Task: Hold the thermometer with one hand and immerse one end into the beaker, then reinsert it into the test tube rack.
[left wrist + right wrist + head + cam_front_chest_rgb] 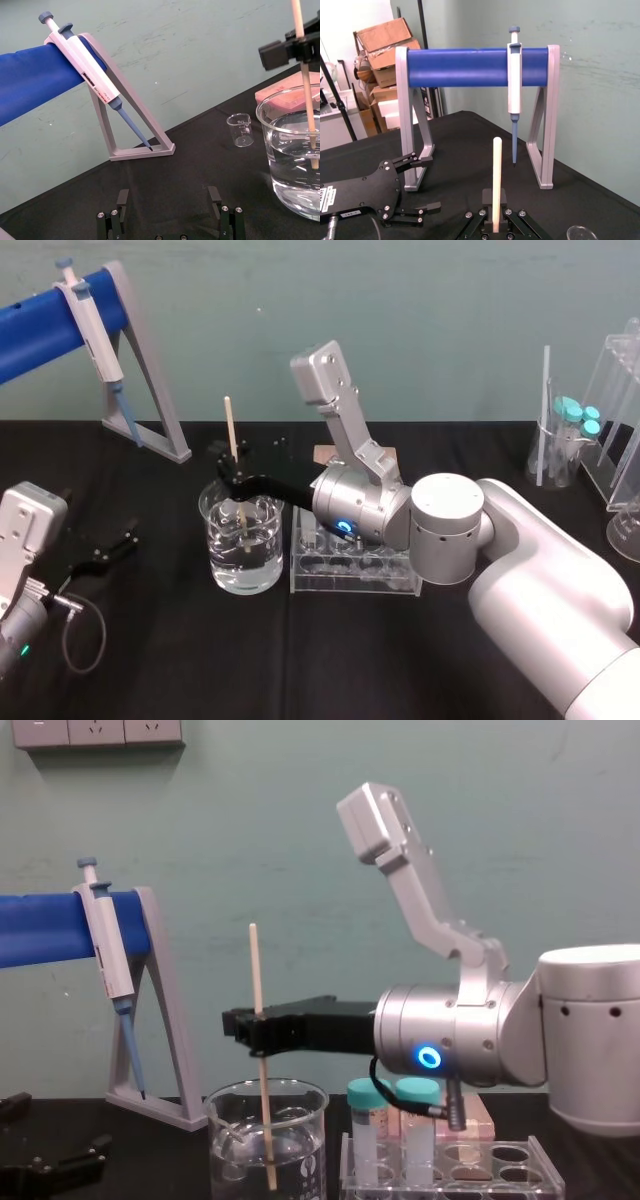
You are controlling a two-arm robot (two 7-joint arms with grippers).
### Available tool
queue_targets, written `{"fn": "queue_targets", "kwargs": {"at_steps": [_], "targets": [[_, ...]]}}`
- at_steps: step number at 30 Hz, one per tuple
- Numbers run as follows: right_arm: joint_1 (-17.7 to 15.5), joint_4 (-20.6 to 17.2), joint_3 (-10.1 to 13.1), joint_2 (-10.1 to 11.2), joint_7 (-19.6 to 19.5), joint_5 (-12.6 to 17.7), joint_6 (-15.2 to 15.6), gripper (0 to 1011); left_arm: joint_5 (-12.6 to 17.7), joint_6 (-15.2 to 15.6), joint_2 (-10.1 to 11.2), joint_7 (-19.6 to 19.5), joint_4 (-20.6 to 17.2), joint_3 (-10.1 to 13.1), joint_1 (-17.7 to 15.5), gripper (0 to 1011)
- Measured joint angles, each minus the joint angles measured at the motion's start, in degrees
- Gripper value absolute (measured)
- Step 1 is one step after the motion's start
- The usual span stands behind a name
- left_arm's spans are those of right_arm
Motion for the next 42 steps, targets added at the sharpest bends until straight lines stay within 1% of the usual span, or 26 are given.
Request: {"fn": "queue_targets", "kwargs": {"at_steps": [4, 6, 8, 10, 11, 13, 15, 18, 19, 21, 22, 25, 26, 28, 31, 32, 33, 34, 35, 36, 38, 39, 41, 42], "targets": [[-0.32, -1.20, 0.76, 0.33, 0.32, 0.01, 0.32, 49, 0.00, 0.00, 0.00, 0.00, 0.00, 0.00, 0.00, 1004], [-0.52, -2.32, 1.30, 0.58, 0.58, 0.01, 0.56, 49, 0.00, 0.00, 0.00, 0.00, 0.00, 0.00, 0.00, 1004], [-0.83, -4.47, 2.27, 1.07, 0.93, 0.14, 0.76, 49, 0.00, 0.00, 0.00, 0.00, 0.00, 0.00, 0.00, 1004], [-0.88, -4.87, 2.45, 1.16, 1.01, 0.24, 0.81, 49, 0.00, 0.00, 0.00, 0.00, 0.00, 0.00, 0.00, 1004], [-0.97, -6.15, 3.04, 1.43, 1.16, 0.61, 0.97, 49, 0.00, 0.00, 0.00, 0.00, 0.00, 0.00, 0.00, 1004], [-1.01, -7.29, 3.63, 1.65, 1.31, 1.04, 1.08, 48, 0.00, 0.00, 0.00, 0.00, 0.00, 0.00, 0.00, 1004], [-1.08, -9.30, 4.47, 2.17, 1.37, 1.62, 1.35, 49, 0.00, 0.00, 0.00, 0.00, 0.00, 0.00, 0.00, 1004], [-1.41, -13.24, 6.23, 3.71, 1.16, 2.95, 2.36, 49, 0.00, 0.00, 0.00, 0.00, 0.00, 0.00, 0.00, 1004], [-1.41, -13.24, 6.23, 3.71, 1.16, 2.95, 2.36, 49, 0.00, 0.00, 0.00, 0.00, 0.00, 0.00, 0.00, 1004], [-1.75, -15.76, 7.35, 4.84, 0.73, 3.75, 3.10, 49, 0.00, 0.00, 0.00, 0.00, 0.00, 0.00, 0.00, 1004], [-2.05, -17.53, 8.26, 5.86, 0.25, 4.40, 3.80, 49, 0.00, 0.00, 0.00, 0.00, 0.00, 0.00, 0.00, 1004], [-2.56, -20.07, 9.58, 7.56, -0.55, 5.20, 4.80, 49, 0.00, 0.00, 0.00, 0.00, 0.00, 0.00, 0.00, 1004], [-2.92, -21.48, 10.46, 8.66, -1.16, 5.69, 5.51, 49, 0.00, 0.00, 0.00, 0.00, 0.00, 0.00, 0.00, 1004], [-3.25, -22.63, 11.16, 9.68, -1.63, 6.04, 6.03, 49, 0.00, 0.00, 0.00, 0.00, 0.00, 0.00, 0.00, 1004], [-4.60, -25.45, 13.12, 12.75, -3.12, 6.72, 7.37, 49, 0.00, 0.00, 0.00, 0.00, 0.00, 0.00, 0.00, 1004], [-4.60, -25.45, 13.12, 12.75, -3.12, 6.72, 7.37, 49, 0.00, 0.00, 0.00, 0.00, 0.00, 0.00, 0.00, 1004], [-5.17, -26.27, 13.79, 13.83, -3.63, 6.87, 7.79, 49, 0.00, 0.00, 0.00, 0.00, 0.00, 0.00, 0.00, 1004], [-5.45, -26.61, 14.12, 14.35, -3.87, 6.98, 8.00, 48, 0.00, 0.00, 0.00, 0.00, 0.00, 0.00, 0.00, 1004], [-6.05, -27.02, 14.72, 15.31, -4.32, 7.17, 8.42, 49, 0.00, 0.00, 0.00, 0.00, 0.00, 0.00, 0.00, 1004], [-6.29, -27.15, 14.97, 15.68, -4.49, 7.27, 8.59, 49, 0.00, 0.00, 0.00, 0.00, 0.00, 0.00, 0.00, 1004], [-6.74, -27.31, 15.36, 16.38, -4.82, 7.40, 8.92, 49, 0.00, 0.00, 0.00, 0.00, 0.00, 0.00, 0.00, 1004], [-7.27, -27.29, 15.71, 17.12, -5.15, 7.48, 9.26, 49, 0.00, 0.00, 0.00, 0.00, 0.00, 0.00, 0.00, 1004], [-7.50, -27.23, 15.82, 17.41, -5.25, 7.48, 9.35, 49, 0.00, 0.00, 0.00, 0.00, 0.00, 0.00, 0.00, 1004], [-8.09, -26.60, 16.03, 18.06, -5.43, 7.50, 9.56, 48, 0.00, 0.00, 0.00, 0.00, 0.00, 0.00, 0.00, 1004]]}}
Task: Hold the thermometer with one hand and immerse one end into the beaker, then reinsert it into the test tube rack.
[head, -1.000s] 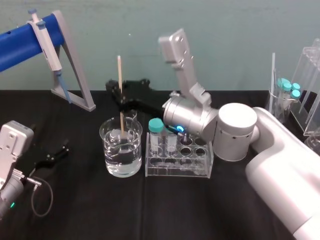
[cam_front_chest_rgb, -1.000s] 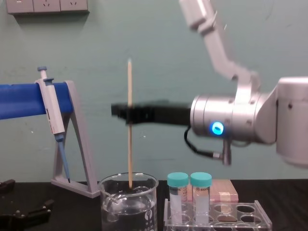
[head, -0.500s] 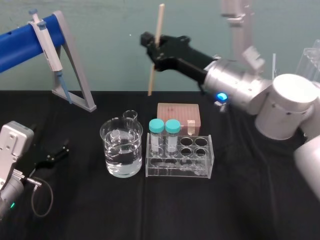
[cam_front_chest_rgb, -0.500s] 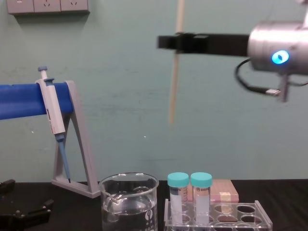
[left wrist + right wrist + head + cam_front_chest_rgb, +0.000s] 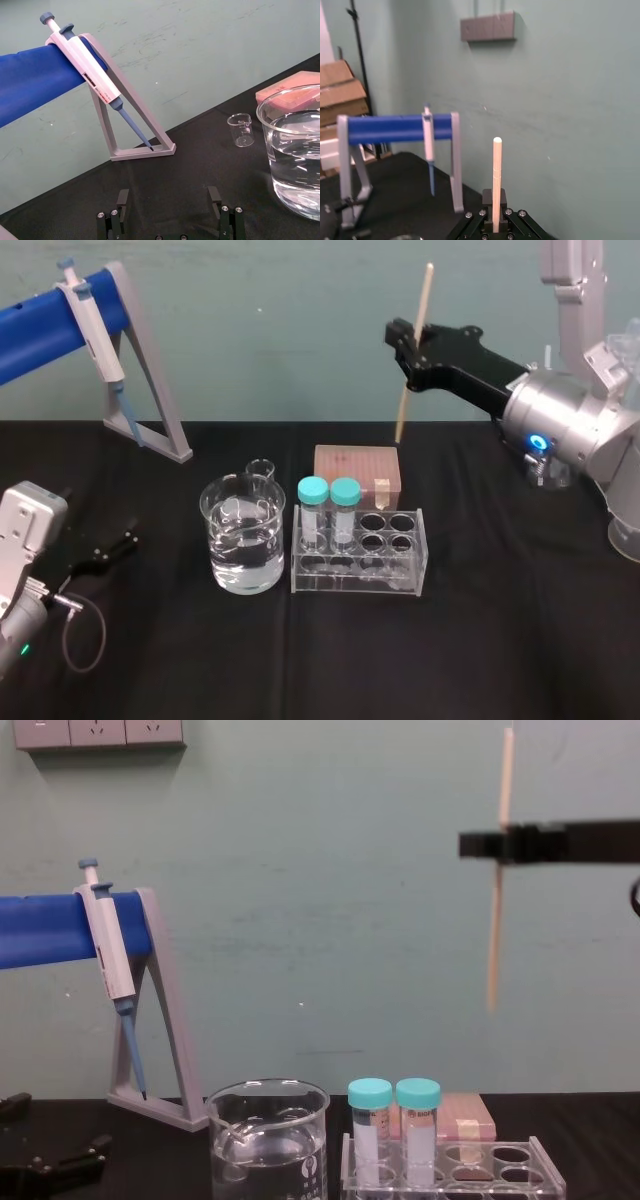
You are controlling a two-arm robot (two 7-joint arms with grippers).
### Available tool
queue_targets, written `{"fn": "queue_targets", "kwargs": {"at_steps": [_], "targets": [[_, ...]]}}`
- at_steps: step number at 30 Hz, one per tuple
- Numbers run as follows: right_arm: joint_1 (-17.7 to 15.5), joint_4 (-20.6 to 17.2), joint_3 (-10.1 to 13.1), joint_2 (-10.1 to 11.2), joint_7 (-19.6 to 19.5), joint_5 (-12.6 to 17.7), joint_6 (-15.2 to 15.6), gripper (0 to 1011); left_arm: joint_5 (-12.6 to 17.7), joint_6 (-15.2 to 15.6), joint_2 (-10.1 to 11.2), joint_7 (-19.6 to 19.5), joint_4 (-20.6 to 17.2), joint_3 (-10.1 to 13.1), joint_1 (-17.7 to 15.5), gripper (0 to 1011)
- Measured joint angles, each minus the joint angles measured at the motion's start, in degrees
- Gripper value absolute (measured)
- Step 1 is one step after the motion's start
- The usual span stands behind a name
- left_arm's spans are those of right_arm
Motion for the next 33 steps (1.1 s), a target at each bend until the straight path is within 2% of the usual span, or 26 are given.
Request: {"fn": "queue_targets", "kwargs": {"at_steps": [10, 17, 26, 33], "targets": [[-1.15, 5.09, -0.69, 0.38, 0.31, -0.08, 0.81, 49, 0.00, 0.00, 0.00, 0.00, 0.00, 0.00, 0.00, 1004], [-2.35, 6.49, -0.81, 0.50, 1.35, 0.56, 0.55, 49, 0.00, 0.00, 0.00, 0.00, 0.00, 0.00, 0.00, 1003], [-3.50, 7.50, -0.84, 1.37, 3.66, 0.97, -3.01, 49, 0.00, 0.00, 0.00, 0.00, 0.00, 0.00, 0.00, 1004], [-3.56, 9.23, -1.37, 0.99, 5.47, 0.95, -6.11, 49, 0.00, 0.00, 0.00, 0.00, 0.00, 0.00, 0.00, 1004]]}}
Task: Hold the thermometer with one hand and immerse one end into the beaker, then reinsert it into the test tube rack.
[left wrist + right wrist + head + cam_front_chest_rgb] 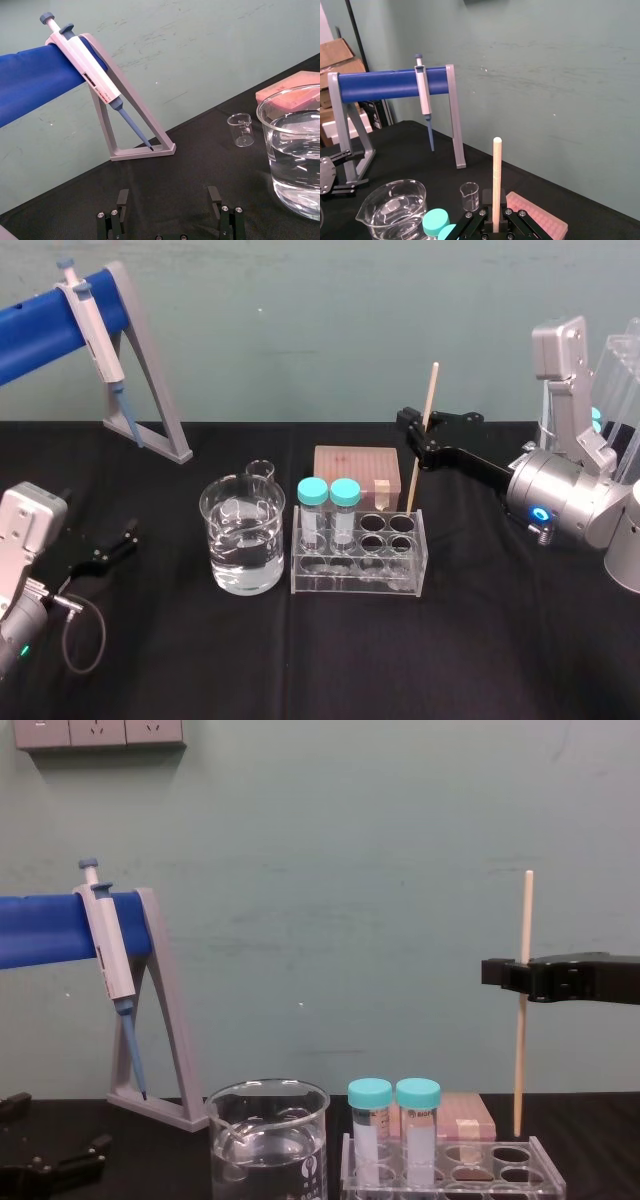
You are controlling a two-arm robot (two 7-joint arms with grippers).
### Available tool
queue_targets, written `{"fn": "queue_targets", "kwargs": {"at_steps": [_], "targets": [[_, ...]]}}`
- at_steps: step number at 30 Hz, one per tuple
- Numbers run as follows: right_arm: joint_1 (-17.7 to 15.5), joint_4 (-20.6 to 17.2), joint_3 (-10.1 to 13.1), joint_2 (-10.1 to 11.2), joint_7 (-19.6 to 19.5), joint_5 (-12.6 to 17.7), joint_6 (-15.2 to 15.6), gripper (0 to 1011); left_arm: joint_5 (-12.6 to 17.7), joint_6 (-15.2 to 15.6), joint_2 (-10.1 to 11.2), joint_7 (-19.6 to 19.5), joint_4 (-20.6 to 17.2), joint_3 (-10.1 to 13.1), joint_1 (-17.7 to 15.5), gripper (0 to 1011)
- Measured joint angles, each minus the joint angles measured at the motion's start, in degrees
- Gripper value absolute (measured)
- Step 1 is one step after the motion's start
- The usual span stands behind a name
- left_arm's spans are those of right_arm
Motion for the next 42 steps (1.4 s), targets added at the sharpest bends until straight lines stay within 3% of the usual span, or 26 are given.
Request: {"fn": "queue_targets", "kwargs": {"at_steps": [13, 28, 42], "targets": [[1.29, 3.64, -1.68, -0.88, 1.38, -1.32, -1.78, 49, 0.00, 0.00, 0.00, 0.00, 0.00, 0.00, 0.00, 1004], [1.97, 9.33, -2.06, -2.82, 3.40, -1.96, -5.16, 49, 0.00, 0.00, 0.00, 0.00, 0.00, 0.00, 0.00, 1004], [2.44, 13.79, -2.37, -4.29, 4.16, -3.15, -6.51, 49, 0.00, 0.00, 0.00, 0.00, 0.00, 0.00, 0.00, 1004]]}}
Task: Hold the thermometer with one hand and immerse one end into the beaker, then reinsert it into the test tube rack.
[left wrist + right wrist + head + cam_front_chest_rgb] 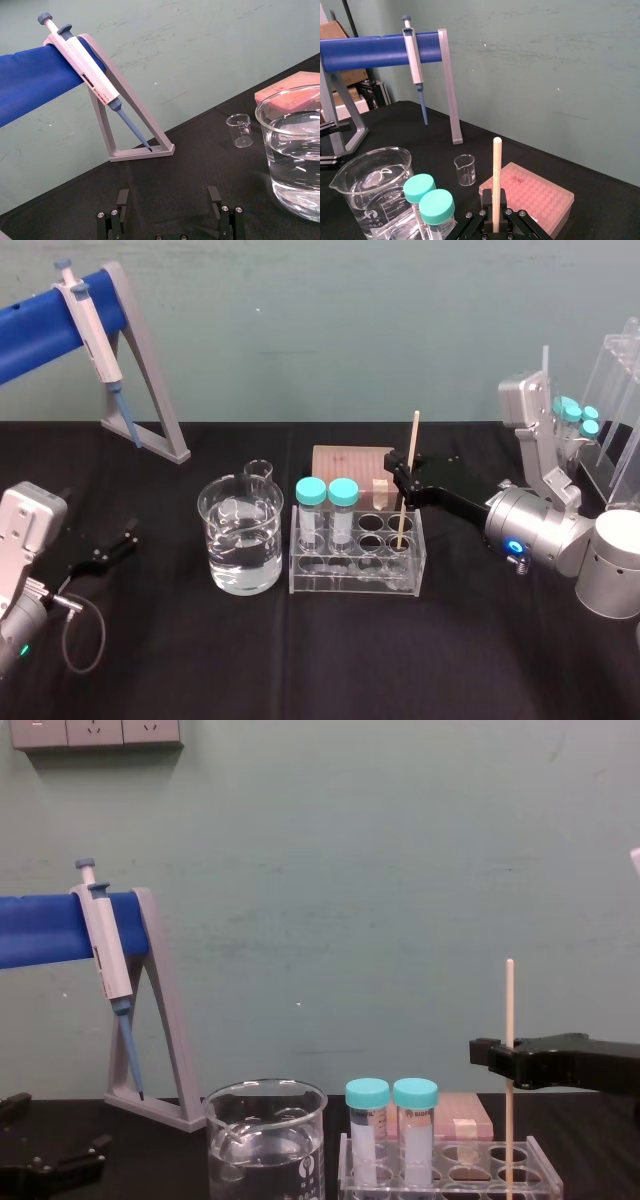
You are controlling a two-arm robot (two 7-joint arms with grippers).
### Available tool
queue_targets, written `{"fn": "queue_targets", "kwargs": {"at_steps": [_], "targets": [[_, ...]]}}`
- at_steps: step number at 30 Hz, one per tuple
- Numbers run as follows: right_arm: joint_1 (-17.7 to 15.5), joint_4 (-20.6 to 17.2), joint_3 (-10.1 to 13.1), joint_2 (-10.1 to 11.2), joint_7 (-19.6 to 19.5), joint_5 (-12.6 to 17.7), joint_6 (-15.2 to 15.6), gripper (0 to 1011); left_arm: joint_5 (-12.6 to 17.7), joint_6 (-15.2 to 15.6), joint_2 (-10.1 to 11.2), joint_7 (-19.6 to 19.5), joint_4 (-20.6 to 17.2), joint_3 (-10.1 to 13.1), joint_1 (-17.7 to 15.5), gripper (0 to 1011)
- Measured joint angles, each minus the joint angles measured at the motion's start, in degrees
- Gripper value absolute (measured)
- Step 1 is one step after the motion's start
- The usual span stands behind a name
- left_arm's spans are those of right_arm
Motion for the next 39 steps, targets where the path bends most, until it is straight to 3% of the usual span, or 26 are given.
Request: {"fn": "queue_targets", "kwargs": {"at_steps": [14, 39], "targets": [[-0.22, 1.19, 0.45, -0.74, 0.34, 0.04, 0.44, 86, 0.00, 0.00, 0.00, 0.00, 0.00, 0.00, 0.00, 1004], [-0.82, 0.31, 1.31, -0.88, -0.37, -0.30, 0.99, 881, 0.00, 0.00, 0.00, 0.00, 0.00, 0.00, 0.00, 1004]]}}
